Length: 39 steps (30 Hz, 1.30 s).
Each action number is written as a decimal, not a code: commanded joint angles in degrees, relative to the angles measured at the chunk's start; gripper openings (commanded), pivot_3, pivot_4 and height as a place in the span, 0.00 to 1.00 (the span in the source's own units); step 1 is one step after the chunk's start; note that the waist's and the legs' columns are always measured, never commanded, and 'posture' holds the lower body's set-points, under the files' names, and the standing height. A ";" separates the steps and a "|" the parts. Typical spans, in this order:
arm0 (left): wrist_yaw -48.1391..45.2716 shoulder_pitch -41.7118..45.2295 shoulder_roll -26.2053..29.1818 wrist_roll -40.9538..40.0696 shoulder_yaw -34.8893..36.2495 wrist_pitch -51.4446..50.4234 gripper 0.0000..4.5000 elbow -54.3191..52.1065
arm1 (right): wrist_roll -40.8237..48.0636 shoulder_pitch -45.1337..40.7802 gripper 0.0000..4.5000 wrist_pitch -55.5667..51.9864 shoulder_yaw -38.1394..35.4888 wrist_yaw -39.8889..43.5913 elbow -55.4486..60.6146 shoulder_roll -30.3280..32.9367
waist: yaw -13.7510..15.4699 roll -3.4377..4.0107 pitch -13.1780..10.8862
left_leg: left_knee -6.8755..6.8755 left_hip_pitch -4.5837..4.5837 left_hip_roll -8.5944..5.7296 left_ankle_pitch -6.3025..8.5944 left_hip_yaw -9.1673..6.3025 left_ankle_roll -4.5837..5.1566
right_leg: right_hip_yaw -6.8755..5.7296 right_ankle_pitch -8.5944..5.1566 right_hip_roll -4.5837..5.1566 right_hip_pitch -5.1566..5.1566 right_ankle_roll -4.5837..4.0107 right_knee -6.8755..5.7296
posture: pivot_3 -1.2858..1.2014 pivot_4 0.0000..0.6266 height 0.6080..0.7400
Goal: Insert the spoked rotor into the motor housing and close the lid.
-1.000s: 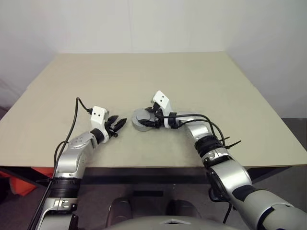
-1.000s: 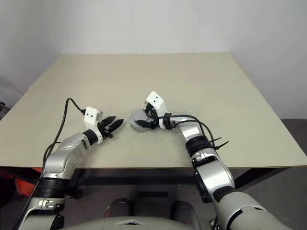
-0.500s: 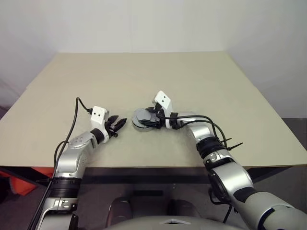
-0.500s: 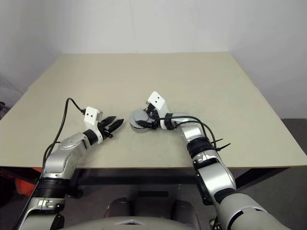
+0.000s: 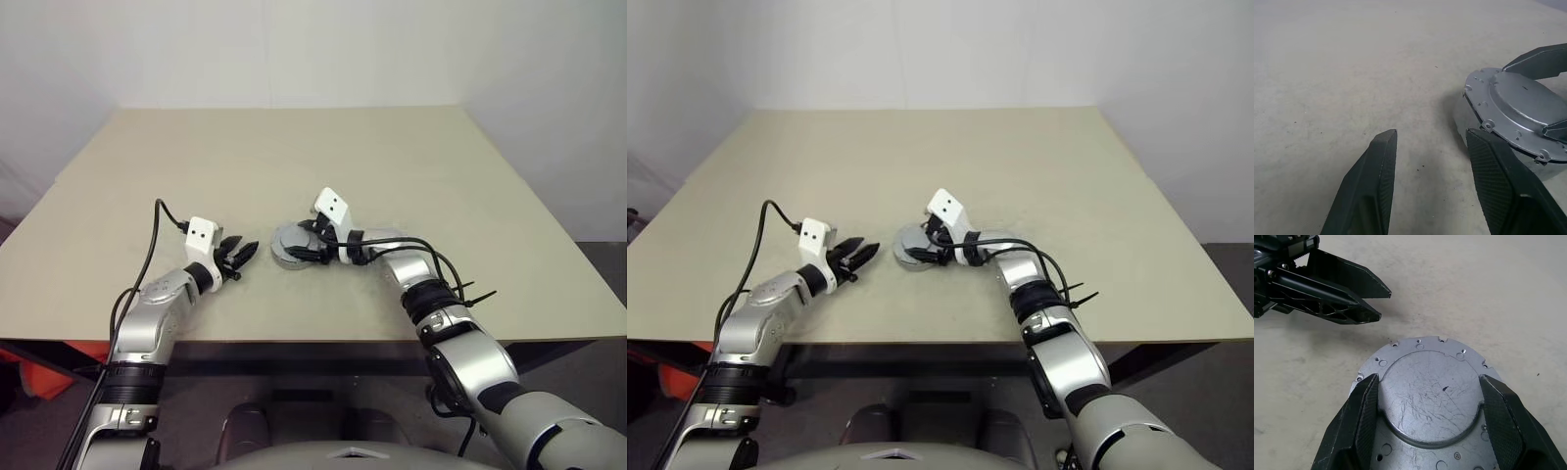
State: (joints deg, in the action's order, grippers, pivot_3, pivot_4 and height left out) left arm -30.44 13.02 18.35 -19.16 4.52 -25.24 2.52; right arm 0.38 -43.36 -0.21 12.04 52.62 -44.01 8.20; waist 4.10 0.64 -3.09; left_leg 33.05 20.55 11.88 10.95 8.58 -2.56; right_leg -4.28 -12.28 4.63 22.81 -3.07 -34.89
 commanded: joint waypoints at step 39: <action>0.53 0.38 0.17 -0.31 0.61 0.96 0.53 -2.07 | -3.62 -1.82 0.69 -1.86 2.25 -3.12 -8.38 -0.13 | -0.14 0.00 0.07 | -0.01 -0.95 0.02 0.02 -0.01 0.02 | 0.09 -0.23 0.06 -0.91 0.41 0.03 | 0.52 0.00 1.00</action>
State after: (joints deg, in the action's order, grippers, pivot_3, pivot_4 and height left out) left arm -29.78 12.87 18.24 -19.18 4.55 -25.22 2.52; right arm -0.37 -46.35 -1.46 12.83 50.87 -49.76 7.16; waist 3.96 0.64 -3.02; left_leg 33.04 19.63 11.90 10.97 8.58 -2.55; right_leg -4.19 -12.48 4.68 21.91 -2.73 -34.86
